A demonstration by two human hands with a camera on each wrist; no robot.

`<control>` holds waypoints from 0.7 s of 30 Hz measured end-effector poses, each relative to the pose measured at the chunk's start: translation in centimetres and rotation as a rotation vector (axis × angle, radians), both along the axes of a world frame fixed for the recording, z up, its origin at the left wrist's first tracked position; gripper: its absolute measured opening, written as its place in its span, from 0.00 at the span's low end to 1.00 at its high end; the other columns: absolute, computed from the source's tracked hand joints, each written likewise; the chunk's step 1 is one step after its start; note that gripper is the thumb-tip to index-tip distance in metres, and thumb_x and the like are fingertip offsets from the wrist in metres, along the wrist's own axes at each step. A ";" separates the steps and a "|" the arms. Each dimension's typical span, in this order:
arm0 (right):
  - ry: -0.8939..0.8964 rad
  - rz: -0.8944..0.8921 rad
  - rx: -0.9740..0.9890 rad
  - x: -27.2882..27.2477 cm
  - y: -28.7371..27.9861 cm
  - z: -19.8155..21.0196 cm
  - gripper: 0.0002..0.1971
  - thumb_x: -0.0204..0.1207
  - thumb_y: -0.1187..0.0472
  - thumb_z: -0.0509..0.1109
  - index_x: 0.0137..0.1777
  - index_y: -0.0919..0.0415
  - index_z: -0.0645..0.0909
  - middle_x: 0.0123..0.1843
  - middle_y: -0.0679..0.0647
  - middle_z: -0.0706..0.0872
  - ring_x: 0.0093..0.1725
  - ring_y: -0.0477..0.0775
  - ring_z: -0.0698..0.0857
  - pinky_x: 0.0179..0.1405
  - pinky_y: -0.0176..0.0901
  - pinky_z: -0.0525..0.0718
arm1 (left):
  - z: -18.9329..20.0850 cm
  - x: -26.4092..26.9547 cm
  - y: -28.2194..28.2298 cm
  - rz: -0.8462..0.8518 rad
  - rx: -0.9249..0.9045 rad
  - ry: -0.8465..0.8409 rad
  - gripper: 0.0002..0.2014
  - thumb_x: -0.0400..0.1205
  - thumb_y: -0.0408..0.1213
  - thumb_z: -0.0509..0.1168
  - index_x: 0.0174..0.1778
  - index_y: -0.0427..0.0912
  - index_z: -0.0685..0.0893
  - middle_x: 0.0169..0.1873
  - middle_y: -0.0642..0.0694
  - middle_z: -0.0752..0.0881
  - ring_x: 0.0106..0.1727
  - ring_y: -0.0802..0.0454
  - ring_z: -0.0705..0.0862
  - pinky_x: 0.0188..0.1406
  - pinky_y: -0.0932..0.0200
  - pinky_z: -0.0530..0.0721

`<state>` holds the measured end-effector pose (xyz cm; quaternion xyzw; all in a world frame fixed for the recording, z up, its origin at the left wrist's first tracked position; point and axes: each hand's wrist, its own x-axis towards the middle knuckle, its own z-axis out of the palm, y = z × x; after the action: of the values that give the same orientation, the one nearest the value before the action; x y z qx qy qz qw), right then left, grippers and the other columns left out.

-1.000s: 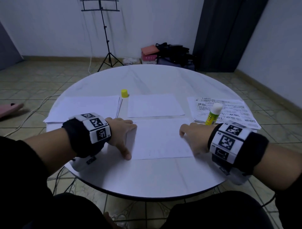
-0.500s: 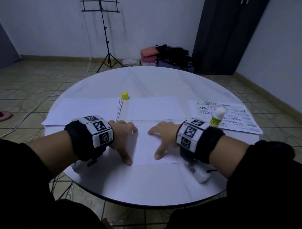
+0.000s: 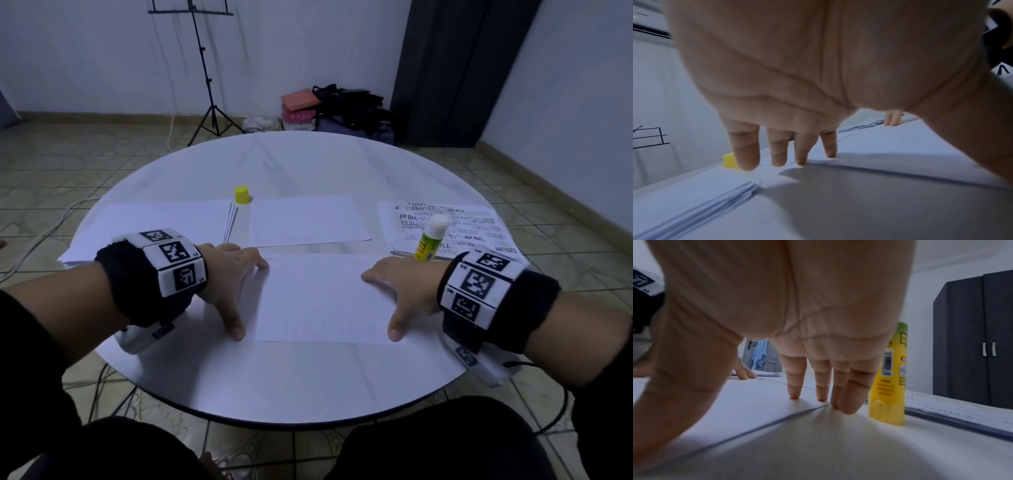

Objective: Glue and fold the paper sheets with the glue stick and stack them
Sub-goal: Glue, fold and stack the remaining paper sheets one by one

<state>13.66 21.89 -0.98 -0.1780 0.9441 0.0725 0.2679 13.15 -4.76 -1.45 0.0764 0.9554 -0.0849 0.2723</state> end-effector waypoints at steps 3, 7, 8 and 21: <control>-0.002 -0.019 0.015 0.0 0.0 0.3 0.51 0.59 0.49 0.84 0.80 0.57 0.60 0.76 0.54 0.68 0.75 0.57 0.68 0.73 0.52 0.71 | 0.0 0.0 -0.1 -0.003 -0.002 -0.014 0.68 0.37 0.72 0.75 0.76 0.66 0.53 0.77 0.55 0.62 0.79 0.45 0.63 0.77 0.45 0.66; 0.006 -0.045 0.041 0.0 -0.4 0.6 0.59 0.55 0.46 0.85 0.82 0.52 0.53 0.78 0.49 0.66 0.77 0.54 0.65 0.75 0.49 0.67 | 0.1 0.1 0.0 0.005 -0.003 -0.013 0.65 0.43 0.69 0.78 0.77 0.65 0.53 0.76 0.55 0.63 0.78 0.45 0.64 0.77 0.47 0.65; 0.008 -0.045 0.050 -0.1 -0.5 0.6 0.61 0.52 0.45 0.86 0.82 0.51 0.52 0.78 0.49 0.66 0.77 0.54 0.65 0.75 0.50 0.67 | 0.1 0.1 0.0 0.007 -0.001 -0.003 0.63 0.47 0.67 0.80 0.77 0.65 0.53 0.75 0.55 0.64 0.77 0.44 0.65 0.76 0.48 0.66; -0.007 -0.120 0.041 1.6 -0.8 1.2 0.59 0.58 0.54 0.85 0.82 0.48 0.47 0.77 0.51 0.66 0.74 0.57 0.67 0.61 0.47 0.69 | 0.4 -0.3 -0.8 0.224 0.515 -0.064 0.61 0.62 0.52 0.83 0.83 0.57 0.48 0.76 0.56 0.67 0.74 0.54 0.70 0.72 0.60 0.67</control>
<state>15.29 21.13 0.21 -0.1156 0.9505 0.0751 0.2786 12.89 -5.59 -1.00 0.0396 0.9390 0.1935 0.2817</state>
